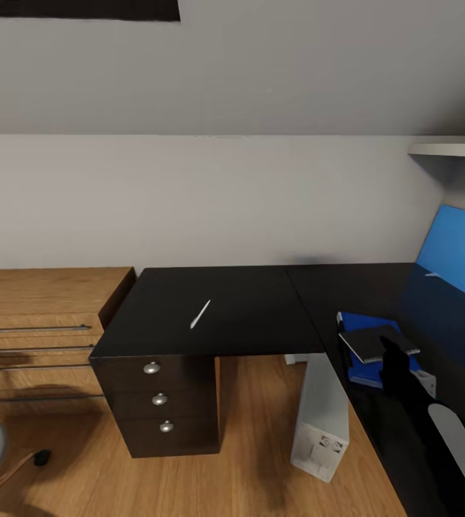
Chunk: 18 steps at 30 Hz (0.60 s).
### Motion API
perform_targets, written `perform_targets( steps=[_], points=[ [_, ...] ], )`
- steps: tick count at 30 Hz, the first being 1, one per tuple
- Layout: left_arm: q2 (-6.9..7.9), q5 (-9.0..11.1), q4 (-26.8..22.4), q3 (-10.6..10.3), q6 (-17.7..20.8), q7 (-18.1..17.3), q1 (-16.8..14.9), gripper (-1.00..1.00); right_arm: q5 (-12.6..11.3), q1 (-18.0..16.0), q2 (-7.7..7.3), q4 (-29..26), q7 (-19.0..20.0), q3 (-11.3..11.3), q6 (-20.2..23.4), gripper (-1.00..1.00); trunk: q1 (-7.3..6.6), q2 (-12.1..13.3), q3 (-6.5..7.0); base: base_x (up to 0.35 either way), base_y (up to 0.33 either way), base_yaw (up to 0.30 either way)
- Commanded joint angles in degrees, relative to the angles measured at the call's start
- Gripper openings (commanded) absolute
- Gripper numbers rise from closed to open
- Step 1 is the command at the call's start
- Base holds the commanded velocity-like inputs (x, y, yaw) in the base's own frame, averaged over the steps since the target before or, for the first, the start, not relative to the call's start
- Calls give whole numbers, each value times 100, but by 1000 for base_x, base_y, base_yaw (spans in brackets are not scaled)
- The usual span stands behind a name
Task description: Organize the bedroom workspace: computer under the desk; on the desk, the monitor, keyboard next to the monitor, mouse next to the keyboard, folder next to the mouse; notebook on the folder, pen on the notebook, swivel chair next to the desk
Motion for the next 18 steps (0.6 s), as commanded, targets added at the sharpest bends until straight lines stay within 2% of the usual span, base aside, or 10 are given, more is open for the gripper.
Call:
perform_targets(
  steps=[1, 5, 18],
  points=[
    [9, 60, -5, -26, -28, 42, 0, 100, -24, -2, 0, -8, -32, -8, 22, 100, 0, -3, -4, -17, 0, 0],
    [9, 60, -5, -24, -28, 45, 0, 100, -24, -2, 0, -11, -32, -5, 22, 100, 0, -3, -4, -7, 0, 0],
    [9, 65, -5, -23, -11, 54, 0, 100, -23, -2, 8, -25, -11, 26, 27, 100, -286, 519, 229, 0, 0, 0]
  ],
)
